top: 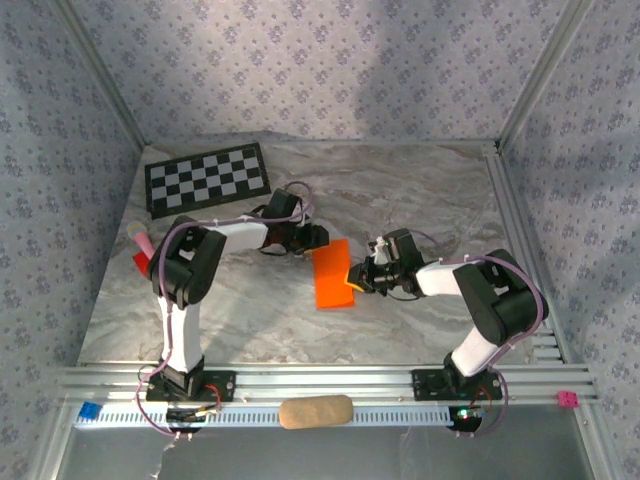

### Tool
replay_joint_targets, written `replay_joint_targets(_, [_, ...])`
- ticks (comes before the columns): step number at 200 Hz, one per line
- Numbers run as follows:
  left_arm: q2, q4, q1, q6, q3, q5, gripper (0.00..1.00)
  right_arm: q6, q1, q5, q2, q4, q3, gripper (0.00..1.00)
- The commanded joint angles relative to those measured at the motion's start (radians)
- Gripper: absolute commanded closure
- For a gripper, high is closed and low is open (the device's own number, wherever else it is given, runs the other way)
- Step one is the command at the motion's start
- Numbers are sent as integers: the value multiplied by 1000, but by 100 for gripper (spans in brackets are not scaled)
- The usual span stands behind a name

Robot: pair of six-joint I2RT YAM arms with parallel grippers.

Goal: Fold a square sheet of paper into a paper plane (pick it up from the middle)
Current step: Third fold the triangle at the center of the table.

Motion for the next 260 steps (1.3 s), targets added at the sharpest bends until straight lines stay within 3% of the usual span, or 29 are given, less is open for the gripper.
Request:
replay_joint_targets(1, [-109,13,-19,40,-28,-41,43,18,-10,12,4,15,-9,91])
replay_joint_targets(30, [-221,29,-52,79,-92,-116,34,40,-16,40,0,21,-6,93])
replay_joint_targets(61, [-340,66,-97,156,-193,-223,36,76,-25,66,-5,36,-7,93])
replay_joint_targets(123, [-526,322,-240,350,-462,-406,39,120,-24,77,-24,48,-10,93])
replay_joint_targets(165, [-578,431,-308,475,-564,-449,42,105,-23,57,-38,36,0,90])
replay_joint_targets(216, [-593,410,-311,520,-577,-470,43,81,-20,24,-10,50,20,81])
replay_joint_targets(260, [-588,366,-321,600,-569,-442,43,82,-23,20,12,53,34,86])
